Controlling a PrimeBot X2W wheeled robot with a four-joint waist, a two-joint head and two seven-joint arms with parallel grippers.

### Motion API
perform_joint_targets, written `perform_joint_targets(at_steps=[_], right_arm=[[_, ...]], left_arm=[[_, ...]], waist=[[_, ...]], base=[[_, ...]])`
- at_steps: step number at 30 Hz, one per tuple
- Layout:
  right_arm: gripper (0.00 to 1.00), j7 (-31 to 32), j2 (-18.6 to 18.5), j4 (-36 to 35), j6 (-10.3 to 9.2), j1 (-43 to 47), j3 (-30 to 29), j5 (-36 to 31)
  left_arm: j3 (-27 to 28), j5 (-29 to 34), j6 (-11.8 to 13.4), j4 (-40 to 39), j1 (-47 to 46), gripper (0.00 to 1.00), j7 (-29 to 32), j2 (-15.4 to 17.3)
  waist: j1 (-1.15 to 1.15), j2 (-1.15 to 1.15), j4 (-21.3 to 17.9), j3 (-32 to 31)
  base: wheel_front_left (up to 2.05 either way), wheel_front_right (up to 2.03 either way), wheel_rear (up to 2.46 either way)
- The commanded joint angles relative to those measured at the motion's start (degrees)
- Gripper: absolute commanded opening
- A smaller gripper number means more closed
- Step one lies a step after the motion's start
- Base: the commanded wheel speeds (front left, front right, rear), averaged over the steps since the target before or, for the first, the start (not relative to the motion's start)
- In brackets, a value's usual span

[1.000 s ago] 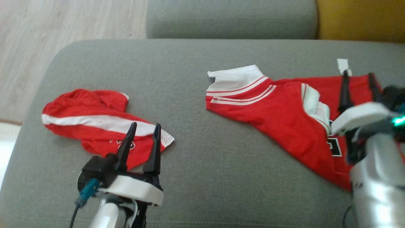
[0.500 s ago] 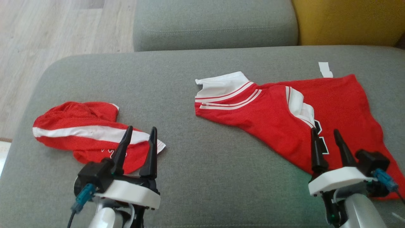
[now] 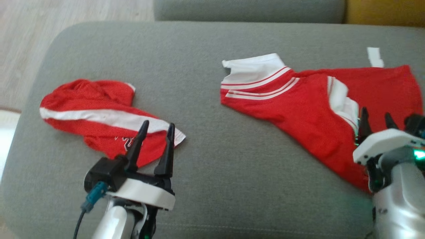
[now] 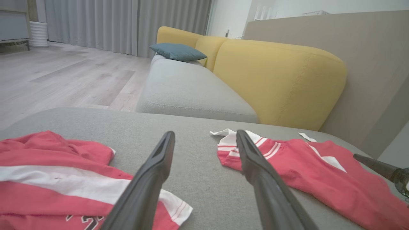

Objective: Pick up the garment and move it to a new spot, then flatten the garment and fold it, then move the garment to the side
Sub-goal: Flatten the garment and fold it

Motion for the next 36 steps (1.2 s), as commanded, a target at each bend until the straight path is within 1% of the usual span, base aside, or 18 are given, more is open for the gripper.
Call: perform_joint_targets(at_steps=[1, 6, 9, 13, 14, 15, 16, 21, 23, 26, 27, 29, 30, 34, 36], right_arm=[[1.0, 0.81, -0.39, -0.42, -0.04, -2.87, 0.74, -1.35], [1.0, 4.02, -1.46, 5.84, -0.04, -7.86, -2.39, -4.31], [1.0, 4.26, -2.65, 8.76, -0.04, -9.65, -3.18, -6.37], [1.0, 3.6, -3.32, 11.86, -0.04, -11.72, -4.24, -8.23], [0.46, 3.48, -3.34, 12.59, -0.04, -12.17, -4.42, -8.48], [0.07, 3.16, -3.35, 13.19, -0.04, -12.61, -4.37, -8.71], [0.0, 2.66, -3.31, 13.66, -0.04, -13.05, -4.14, -8.88], [0.0, -1.43, -2.79, 14.72, -0.04, -14.37, -1.96, -8.69], [0.0, -3.08, -2.31, 14.81, -0.04, -14.72, -0.69, -7.64], [0.0, -5.75, -1.37, 13.88, -0.04, -15.22, 3.17, -4.97], [0.0, -7.57, -0.84, 12.31, -0.04, -15.24, 7.24, -2.29], [0.0, -9.97, -0.6, 9.64, -0.04, -14.41, 13.24, -1.45], [0.0, -10.76, -0.47, 8.31, -0.04, -13.76, 16.09, 0.12], [0.0, -12.12, -0.23, 1.64, -0.04, -9.9, 28.52, 6.79], [0.0, -12.08, -0.2, -1.52, -0.04, -7.69, 34.58, 8.7]], left_arm=[[1.65, 0.33, -0.33, -1.63, -2.78, 1.0, -0.29, 0.14], [1.42, 0.22, -0.49, -1.27, -3.84, 1.0, -0.29, 0.14], [1.4, 0.12, -0.55, -1.27, -4.27, 1.0, -0.29, 0.14], [1.46, 0.1, -0.59, -1.35, -4.63, 1.0, -0.29, 0.14], [1.45, 0.09, -0.58, -1.36, -4.71, 1.0, -0.29, 0.14], [1.44, 0.07, -0.56, -1.36, -4.77, 1.0, -0.29, 0.14], [1.43, 0.06, -0.52, -1.35, -4.83, 1.0, -0.29, 0.14], [1.62, -0.03, -0.25, -0.94, -4.74, 1.0, -0.29, 0.14], [1.69, -0.08, -0.24, -0.8, -4.62, 1.0, -0.29, 0.14], [1.85, -0.2, -0.11, -0.69, -4.33, 1.0, -0.29, 0.14], [1.95, -0.34, 0.01, -0.61, -4.04, 1.0, -0.29, 0.14], [1.96, -0.33, 0.19, -0.53, -3.64, 1.0, -0.29, 0.14], [1.95, -0.27, 0.32, -0.48, -3.43, 1.0, -0.29, 0.14], [1.88, -0.27, 0.66, -0.19, -2.29, 1.0, -0.29, 0.14], [1.9, -0.28, 0.75, -0.18, -1.74, 1.0, -0.29, 0.14]], waist=[[0.0, 0.0, 1.73, 1.75], [0.0, 0.0, 3.48, 3.48], [0.0, 0.0, 4.17, 4.16], [0.0, 0.0, 4.57, 4.85], [0.0, 0.0, 4.61, 4.96], [0.0, 0.0, 4.62, 5.06], [0.0, 0.0, 4.59, 5.11], [0.0, 0.0, 3.73, 4.4], [0.0, 0.0, 3.16, 3.72], [0.0, 0.0, 2.17, 2.35], [0.0, 0.0, 1.55, 1.27], [0.0, 0.0, 1.06, 0.16], [0.0, 0.0, 0.87, -0.46], [0.0, 0.0, 0.52, -2.76], [0.0, 0.0, 0.66, -3.66]], base=[[0.0, 0.0, 0.0], [0.0, 0.0, 0.0], [0.0, 0.0, 0.0], [0.0, 0.0, 0.0], [0.0, 0.0, 0.0], [0.0, 0.0, 0.0], [0.0, 0.0, 0.0], [0.0, 0.0, 0.0], [0.0, 0.0, 0.0], [0.0, 0.0, 0.0], [0.0, 0.0, 0.0], [0.0, 0.0, 0.0], [0.0, 0.0, 0.0], [0.0, 0.0, 0.0], [0.0, 0.0, 0.0]])
